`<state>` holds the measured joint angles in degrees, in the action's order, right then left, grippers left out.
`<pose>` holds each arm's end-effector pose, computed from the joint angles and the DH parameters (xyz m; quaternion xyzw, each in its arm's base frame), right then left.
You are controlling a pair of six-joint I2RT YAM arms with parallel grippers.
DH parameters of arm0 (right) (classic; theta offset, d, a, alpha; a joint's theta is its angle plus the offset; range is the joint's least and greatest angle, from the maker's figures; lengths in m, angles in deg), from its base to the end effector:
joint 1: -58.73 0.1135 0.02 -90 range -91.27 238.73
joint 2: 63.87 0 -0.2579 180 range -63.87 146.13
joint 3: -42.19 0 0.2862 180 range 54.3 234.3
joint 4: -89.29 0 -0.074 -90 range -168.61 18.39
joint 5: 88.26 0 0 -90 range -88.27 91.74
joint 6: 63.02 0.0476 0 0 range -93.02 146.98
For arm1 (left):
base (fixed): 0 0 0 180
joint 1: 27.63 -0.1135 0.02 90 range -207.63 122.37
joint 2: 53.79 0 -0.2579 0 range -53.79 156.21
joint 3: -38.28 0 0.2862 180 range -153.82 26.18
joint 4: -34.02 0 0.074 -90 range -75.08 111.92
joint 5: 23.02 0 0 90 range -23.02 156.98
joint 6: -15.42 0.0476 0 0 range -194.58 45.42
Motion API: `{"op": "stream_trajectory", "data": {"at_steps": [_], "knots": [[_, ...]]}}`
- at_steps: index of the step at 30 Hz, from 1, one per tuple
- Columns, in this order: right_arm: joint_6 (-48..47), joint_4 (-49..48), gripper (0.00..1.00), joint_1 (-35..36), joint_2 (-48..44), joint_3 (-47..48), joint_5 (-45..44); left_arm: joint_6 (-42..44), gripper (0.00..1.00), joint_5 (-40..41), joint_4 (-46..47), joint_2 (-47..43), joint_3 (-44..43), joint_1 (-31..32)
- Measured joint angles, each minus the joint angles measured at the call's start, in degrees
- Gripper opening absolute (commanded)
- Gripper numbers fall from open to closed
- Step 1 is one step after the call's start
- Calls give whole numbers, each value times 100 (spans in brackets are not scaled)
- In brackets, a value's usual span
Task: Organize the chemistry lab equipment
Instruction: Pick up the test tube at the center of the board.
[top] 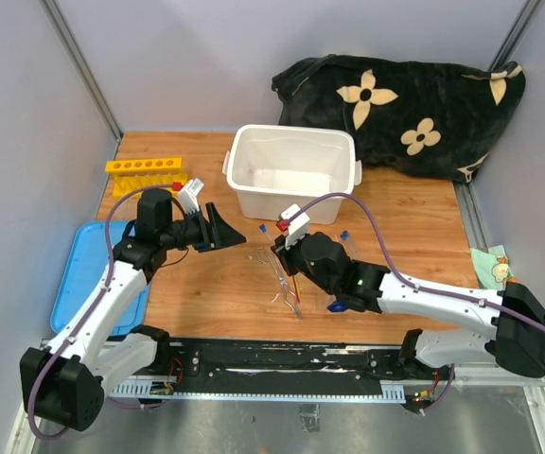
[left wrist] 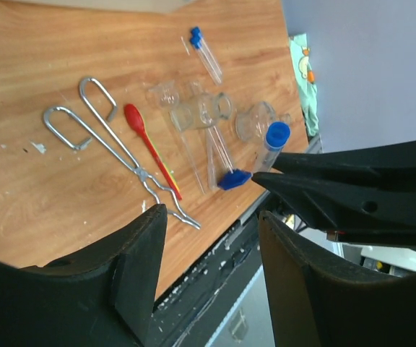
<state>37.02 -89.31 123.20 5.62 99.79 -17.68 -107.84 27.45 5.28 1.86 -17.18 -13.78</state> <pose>0.1545 0.2868 0.2688 -0.2604 0.7352 0.2650 0.5669 0.2428 -0.0911 0.2719 0.0327 0.8279 -0.4581 0.3219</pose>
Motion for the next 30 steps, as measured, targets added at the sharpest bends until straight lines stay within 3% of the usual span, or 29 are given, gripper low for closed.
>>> {"op": "stream_trajectory", "data": {"at_steps": [24, 30], "knots": [[-2, -151, 1, 232, 328, 190, 188, -496, 58, 50, 907, 522, -103, 507], [0, -157, 1, 280, 356, 190, 186, -546, 51, 70, 1029, 592, -247, 562]]}}
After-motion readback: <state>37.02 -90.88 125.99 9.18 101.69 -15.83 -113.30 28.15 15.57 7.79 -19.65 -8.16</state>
